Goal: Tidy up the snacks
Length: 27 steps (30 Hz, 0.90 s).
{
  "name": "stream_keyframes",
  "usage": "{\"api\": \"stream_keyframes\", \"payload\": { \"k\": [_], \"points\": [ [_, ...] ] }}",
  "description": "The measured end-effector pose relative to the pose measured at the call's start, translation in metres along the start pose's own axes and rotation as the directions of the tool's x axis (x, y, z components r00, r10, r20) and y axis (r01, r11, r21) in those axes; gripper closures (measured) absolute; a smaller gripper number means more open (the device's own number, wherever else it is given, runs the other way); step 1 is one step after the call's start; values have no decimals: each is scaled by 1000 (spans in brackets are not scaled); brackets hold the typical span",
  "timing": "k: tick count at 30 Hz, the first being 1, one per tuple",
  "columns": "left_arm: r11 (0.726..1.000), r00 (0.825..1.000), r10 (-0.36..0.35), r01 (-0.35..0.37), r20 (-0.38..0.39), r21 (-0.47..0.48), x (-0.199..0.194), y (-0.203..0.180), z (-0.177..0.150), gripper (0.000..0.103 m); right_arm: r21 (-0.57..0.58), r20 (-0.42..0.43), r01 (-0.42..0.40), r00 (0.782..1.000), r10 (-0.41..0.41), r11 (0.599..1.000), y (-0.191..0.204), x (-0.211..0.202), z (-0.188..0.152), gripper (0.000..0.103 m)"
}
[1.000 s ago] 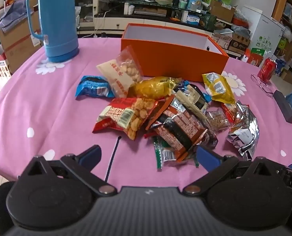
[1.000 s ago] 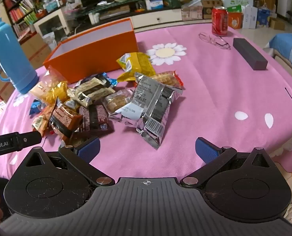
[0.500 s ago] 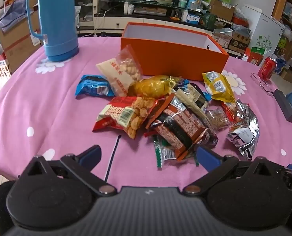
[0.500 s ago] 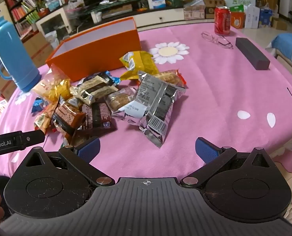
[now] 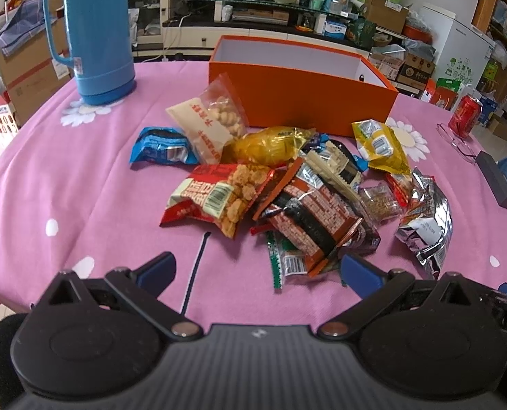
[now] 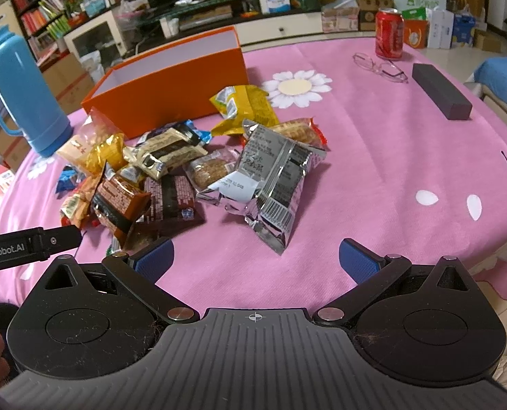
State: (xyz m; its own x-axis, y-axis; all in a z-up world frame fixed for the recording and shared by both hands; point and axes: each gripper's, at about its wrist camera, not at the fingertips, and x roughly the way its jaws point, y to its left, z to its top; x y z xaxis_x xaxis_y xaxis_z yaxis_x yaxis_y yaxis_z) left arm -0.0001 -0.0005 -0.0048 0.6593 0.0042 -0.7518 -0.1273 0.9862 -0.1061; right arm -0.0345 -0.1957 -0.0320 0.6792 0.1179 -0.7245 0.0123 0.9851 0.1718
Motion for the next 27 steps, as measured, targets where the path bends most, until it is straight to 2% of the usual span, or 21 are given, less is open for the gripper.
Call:
{"api": "stream_keyframes", "payload": {
  "k": [27],
  "points": [
    [1000, 1000, 8, -8, -25, 5, 7, -2, 1, 1, 2, -8, -7, 1000, 7, 1000, -2, 3, 2, 9]
  ]
}}
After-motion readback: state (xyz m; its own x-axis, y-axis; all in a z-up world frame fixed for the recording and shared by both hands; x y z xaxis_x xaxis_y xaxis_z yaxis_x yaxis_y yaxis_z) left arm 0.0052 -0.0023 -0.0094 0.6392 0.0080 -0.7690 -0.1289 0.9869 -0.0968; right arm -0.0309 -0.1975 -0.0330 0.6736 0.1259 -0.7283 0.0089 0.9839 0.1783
